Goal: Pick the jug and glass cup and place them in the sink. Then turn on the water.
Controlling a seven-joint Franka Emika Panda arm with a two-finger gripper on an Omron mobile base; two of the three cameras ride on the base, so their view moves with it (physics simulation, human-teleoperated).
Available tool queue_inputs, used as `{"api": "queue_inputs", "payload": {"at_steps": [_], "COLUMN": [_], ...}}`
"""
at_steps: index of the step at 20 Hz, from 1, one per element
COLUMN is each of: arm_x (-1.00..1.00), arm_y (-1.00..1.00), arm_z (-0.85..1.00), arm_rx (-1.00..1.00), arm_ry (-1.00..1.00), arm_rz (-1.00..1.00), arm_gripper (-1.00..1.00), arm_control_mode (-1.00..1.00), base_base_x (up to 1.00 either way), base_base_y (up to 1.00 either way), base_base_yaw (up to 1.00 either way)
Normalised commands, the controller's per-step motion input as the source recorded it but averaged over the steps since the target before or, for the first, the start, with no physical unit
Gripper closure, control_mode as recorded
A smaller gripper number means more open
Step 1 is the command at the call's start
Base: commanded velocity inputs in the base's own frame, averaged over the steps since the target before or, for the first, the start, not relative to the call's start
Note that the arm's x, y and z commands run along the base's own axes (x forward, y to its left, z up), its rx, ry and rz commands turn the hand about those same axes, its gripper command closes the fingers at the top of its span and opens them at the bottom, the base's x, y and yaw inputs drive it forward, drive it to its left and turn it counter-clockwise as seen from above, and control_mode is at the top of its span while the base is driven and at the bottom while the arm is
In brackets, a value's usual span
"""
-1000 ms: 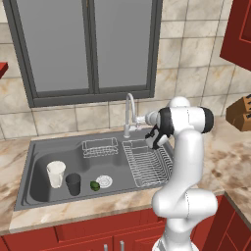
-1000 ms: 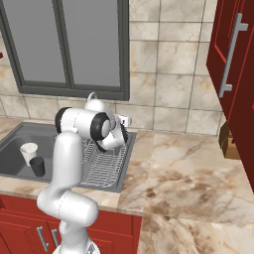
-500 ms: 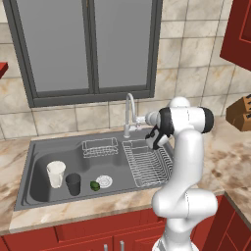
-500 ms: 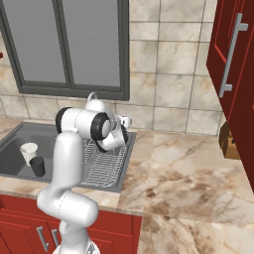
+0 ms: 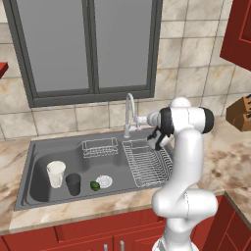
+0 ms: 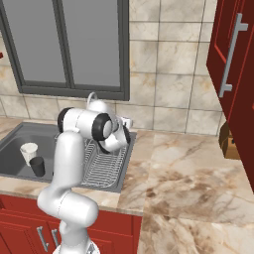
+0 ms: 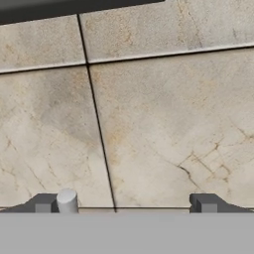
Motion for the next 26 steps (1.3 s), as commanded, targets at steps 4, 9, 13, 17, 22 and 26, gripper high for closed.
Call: {"api": "queue_inputs", "payload": {"at_steps": [4,9,13,17,22,26], "arm_x": [0.06,0.02,0.00,0.00,0.00,0.00], "arm_y": [-0.85,-0.88,-0.91,-0.89,-0.90,-0.92], "arm_z": [0.00,0.00,-0.06,-0.15,-0.15,-0.12], "arm_rx": [0.02,0.00,0.00,0.00,0.00,0.00], "arm_ry": [-0.06,-0.07,-0.06,-0.06,-0.04,-0.03], "arm_rz": [0.00,0.00,0.00,0.00,0.00,0.00], "arm_gripper": [-1.00,-1.00,-1.00,-1.00,-1.00,-1.00], "arm_control_mode": [-1.00,-1.00,-1.00,-1.00,-1.00,-1.00], "base_base_x": [0.00,0.00,0.00,0.00,0.00,0.00], "base_base_y": [0.00,0.00,0.00,0.00,0.00,0.00], "base_base_yaw": [0.00,0.00,0.00,0.00,0.00,0.00]}}
